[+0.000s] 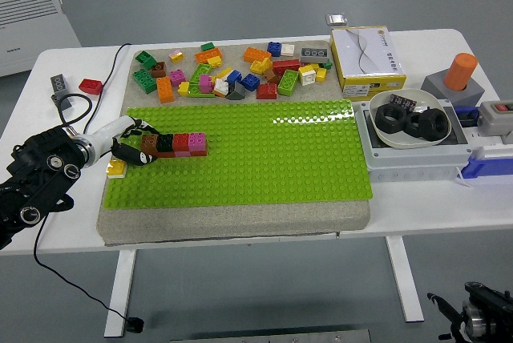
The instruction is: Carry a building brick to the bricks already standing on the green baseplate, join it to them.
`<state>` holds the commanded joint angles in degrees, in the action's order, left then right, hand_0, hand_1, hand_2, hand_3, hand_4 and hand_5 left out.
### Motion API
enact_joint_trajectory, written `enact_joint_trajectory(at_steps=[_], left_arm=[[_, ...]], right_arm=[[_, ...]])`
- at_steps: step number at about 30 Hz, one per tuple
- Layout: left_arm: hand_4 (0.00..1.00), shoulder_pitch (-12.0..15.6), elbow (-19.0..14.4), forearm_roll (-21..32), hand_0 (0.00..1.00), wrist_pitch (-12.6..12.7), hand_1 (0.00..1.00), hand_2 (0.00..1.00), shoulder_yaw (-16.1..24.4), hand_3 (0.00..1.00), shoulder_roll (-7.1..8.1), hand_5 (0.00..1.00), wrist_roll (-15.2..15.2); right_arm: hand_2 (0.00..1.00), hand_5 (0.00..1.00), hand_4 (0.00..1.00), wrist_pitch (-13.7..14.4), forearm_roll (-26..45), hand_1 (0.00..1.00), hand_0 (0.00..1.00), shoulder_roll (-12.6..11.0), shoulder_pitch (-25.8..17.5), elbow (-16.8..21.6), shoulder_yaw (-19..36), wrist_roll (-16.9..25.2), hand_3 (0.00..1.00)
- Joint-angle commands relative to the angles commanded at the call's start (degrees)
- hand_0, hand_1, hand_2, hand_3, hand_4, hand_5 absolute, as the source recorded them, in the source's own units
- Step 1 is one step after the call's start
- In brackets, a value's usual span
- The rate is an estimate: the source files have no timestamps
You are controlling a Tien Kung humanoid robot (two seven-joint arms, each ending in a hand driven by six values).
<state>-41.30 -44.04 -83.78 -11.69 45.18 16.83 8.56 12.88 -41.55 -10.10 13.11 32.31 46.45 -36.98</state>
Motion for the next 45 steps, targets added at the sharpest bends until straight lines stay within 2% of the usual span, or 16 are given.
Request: enact_joint_trajectory(at_steps=[2, 6, 7, 8, 13, 14, 19, 20, 25, 26, 31, 32, 36, 38, 45], left_arm=[[0.87, 0.28, -0.74, -1.0, 0.945, -0.33, 0.96, 0.961, 0.7, 0.816, 0.13, 0.002, 0.11], [0.87, 1.71, -4.26, -4.08, 0.945, -0.34, 0.96, 0.961, 3.73, 0.816, 0.44, 0.002, 0.33], [0.87, 2.37, -5.34, -5.05, 0.945, -0.14, 0.96, 0.961, 4.75, 0.816, 0.56, 0.002, 0.4], [0.933, 3.08, -6.45, -6.02, 0.952, 0.06, 0.963, 0.962, 5.77, 0.819, 0.66, 0.002, 0.52], [0.933, 7.79, -13.19, -10.99, 0.952, 2.08, 0.963, 0.962, 11.18, 0.819, 1.37, 0.002, 1.23], [0.998, 8.63, -14.47, -11.75, 0.952, 2.67, 0.959, 0.955, 11.89, 0.811, 1.47, 0.207, 1.16], [0.998, 11.06, -20.37, -14.56, 0.952, 5.46, 0.959, 0.955, 13.29, 0.811, 1.62, 0.207, 0.5], [0.998, 11.74, -21.55, -15.54, 0.948, 6.28, 0.955, 0.947, 13.63, 0.788, 1.73, 0.274, 0.31], [0.998, 15.38, -26.42, -21.12, 0.948, 10.0, 0.955, 0.947, 14.73, 0.788, 2.84, 0.274, -0.4], [0.998, 15.97, -26.99, -22.3, 0.954, 10.52, 0.949, 0.931, 14.81, 0.724, 3.05, 0.537, -0.42], [0.998, 18.29, -27.94, -28.98, 0.954, 12.94, 0.949, 0.931, 14.89, 0.724, 3.47, 0.537, -0.33], [0.998, 18.52, -27.81, -30.18, 0.964, 13.21, 0.95, 0.929, 14.85, 0.683, 3.43, 0.74, -0.33], [0.998, 18.96, -26.62, -33.82, 0.964, 13.96, 0.95, 0.929, 14.47, 0.683, 3.12, 0.74, -0.3], [0.998, 18.97, -25.97, -34.3, 0.965, 14.1, 0.951, 0.929, 14.28, 0.683, 2.97, 0.771, -0.3], [0.998, 18.71, -24.47, -34.11, 0.967, 14.12, 0.95, 0.931, 13.2, 0.68, 2.56, 0.792, -0.12]], right_arm=[[0.673, 0.998, 0.975, 0.02, 0.05, 0.606, 0.597, -0.03, -0.04, -0.01, -0.03, 0.0, 0.849], [0.673, 0.998, 0.975, 0.08, 0.31, 0.606, 0.597, -0.05, -0.23, -0.1, -0.16, 0.0, 0.849], [0.673, 0.998, 0.975, 0.08, 0.31, 0.606, 0.597, -0.04, -0.28, -0.13, -0.15, 0.0, 0.849], [0.674, 0.998, 0.976, 0.08, 0.3, 0.606, 0.597, -0.04, -0.33, -0.15, -0.14, 0.0, 0.849], [0.674, 0.998, 0.976, 0.13, 0.79, 0.606, 0.597, -0.04, -0.73, -0.36, -0.43, 0.0, 0.849], [0.674, 0.998, 0.975, 0.15, 0.96, 0.606, 0.598, -0.06, -0.83, -0.41, -0.55, 0.0, 0.848], [0.674, 0.998, 0.975, 0.11, 0.88, 0.606, 0.598, -0.04, -1.1, -0.5, -0.55, 0.0, 0.848], [0.674, 0.998, 0.972, 0.13, 0.96, 0.606, 0.598, -0.03, -1.17, -0.51, -0.6, 0.0, 0.847], [0.674, 0.998, 0.972, 0.26, 1.84, 0.606, 0.598, -0.15, -1.41, -0.7, -1.18, 0.0, 0.847], [0.674, 0.998, 0.973, 0.27, 1.94, 0.605, 0.598, -0.17, -1.42, -0.73, -1.25, 0.0, 0.846], [0.674, 0.998, 0.973, 0.25, 2.23, 0.605, 0.598, -0.32, -1.46, -0.87, -1.5, 0.0, 0.846], [0.674, 0.998, 0.973, 0.24, 2.24, 0.605, 0.598, -0.34, -1.46, -0.89, -1.51, 0.0, 0.845], [0.674, 0.998, 0.973, 0.2, 2.2, 0.605, 0.598, -0.36, -1.48, -0.95, -1.51, 0.0, 0.845], [0.672, 0.998, 0.975, 0.2, 2.21, 0.604, 0.597, -0.35, -1.49, -0.96, -1.52, 0.0, 0.842], [0.672, 0.998, 0.975, 0.18, 2.2, 0.604, 0.598, -0.35, -1.43, -0.98, -1.5, 0.0, 0.842]])
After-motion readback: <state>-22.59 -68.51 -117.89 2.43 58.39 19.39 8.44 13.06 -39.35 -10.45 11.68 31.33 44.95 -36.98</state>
